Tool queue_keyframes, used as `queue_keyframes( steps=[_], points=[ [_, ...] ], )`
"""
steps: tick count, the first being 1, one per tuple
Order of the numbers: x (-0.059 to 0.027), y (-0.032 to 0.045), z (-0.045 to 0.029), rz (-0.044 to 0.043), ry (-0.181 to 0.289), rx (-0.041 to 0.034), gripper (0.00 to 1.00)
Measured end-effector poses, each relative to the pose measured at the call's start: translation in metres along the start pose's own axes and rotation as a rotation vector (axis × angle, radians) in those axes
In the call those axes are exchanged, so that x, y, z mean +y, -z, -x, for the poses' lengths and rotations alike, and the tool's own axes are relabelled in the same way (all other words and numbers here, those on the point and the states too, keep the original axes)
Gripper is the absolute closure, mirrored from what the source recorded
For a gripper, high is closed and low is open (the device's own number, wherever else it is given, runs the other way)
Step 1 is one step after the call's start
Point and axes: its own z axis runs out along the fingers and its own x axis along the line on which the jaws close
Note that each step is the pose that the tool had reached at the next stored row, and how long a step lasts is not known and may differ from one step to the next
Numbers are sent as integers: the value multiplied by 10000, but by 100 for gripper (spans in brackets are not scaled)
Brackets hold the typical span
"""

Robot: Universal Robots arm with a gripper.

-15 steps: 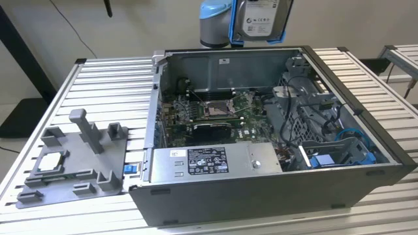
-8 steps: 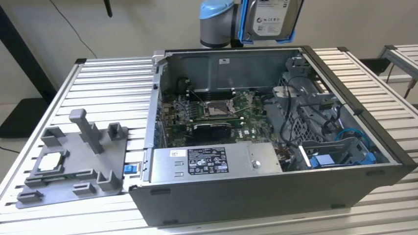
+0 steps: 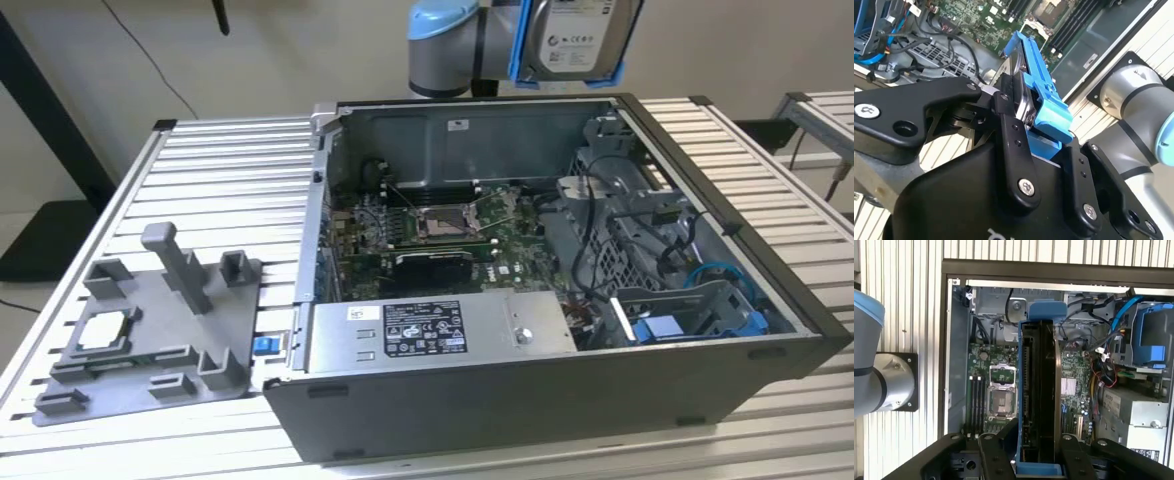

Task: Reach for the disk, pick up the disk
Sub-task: 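Pick up the disk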

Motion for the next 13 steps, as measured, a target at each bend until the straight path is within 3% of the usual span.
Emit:
queue_keyframes(
  steps=[13],
  points=[
    [312,1,7,0,0,0,100]
  ],
)
